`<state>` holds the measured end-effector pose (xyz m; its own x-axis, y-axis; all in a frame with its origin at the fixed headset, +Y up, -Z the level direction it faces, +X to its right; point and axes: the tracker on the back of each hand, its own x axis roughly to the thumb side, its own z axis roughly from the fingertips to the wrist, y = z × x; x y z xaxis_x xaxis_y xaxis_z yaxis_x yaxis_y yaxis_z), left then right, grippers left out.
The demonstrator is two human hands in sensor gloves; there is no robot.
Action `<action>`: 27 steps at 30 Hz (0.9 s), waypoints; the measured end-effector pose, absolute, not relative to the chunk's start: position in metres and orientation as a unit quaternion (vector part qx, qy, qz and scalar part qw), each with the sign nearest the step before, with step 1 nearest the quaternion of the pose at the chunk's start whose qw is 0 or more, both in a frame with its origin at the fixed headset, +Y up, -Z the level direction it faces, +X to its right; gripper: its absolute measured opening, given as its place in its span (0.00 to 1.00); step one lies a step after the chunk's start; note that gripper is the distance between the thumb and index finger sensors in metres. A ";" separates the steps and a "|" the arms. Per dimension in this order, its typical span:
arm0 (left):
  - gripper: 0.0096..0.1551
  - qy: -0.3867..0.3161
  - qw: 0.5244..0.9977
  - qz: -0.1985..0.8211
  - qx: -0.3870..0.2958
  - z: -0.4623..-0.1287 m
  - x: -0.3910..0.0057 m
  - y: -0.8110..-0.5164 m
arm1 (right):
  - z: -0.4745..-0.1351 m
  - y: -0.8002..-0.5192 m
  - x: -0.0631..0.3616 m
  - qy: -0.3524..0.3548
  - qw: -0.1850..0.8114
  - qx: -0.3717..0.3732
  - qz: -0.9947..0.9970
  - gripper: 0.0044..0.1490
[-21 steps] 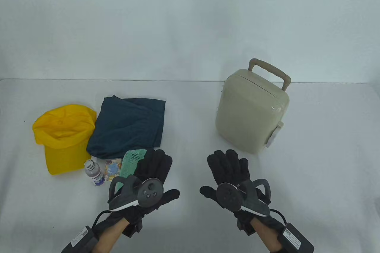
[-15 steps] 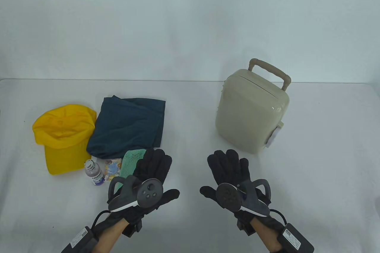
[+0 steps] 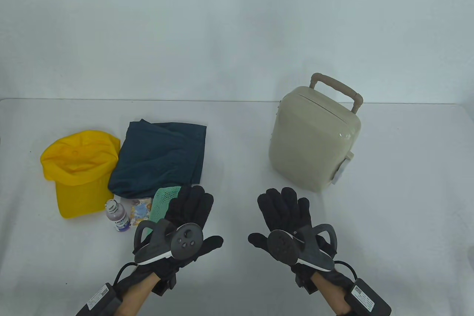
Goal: Pack suitcase
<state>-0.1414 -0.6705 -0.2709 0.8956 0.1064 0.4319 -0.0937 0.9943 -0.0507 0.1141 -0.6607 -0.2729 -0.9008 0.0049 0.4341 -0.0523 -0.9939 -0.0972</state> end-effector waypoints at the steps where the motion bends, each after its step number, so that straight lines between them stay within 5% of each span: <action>1: 0.59 -0.222 0.974 0.052 -0.014 -0.271 -0.141 -0.670 | -0.273 -0.658 0.114 -0.057 0.013 0.220 0.974 0.60; 9: 0.59 -0.219 0.974 0.051 -0.008 -0.271 -0.142 -0.670 | -0.299 -0.587 0.120 -0.135 -0.008 0.170 0.976 0.59; 16: 0.59 -0.209 0.977 0.049 -0.003 -0.272 -0.146 -0.669 | -0.359 -0.516 0.138 -0.168 -0.055 0.051 0.983 0.60; 27: 0.59 -0.203 0.979 0.038 -0.001 -0.272 -0.148 -0.668 | -0.436 -0.497 0.160 -0.060 -0.099 -0.091 0.989 0.64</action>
<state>-0.1478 -0.6677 -0.2721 0.9150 0.0746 0.3964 -0.0738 0.9971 -0.0172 0.1603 -0.4968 -0.4357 -0.9638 -0.1858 -0.1914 0.2077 -0.9729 -0.1014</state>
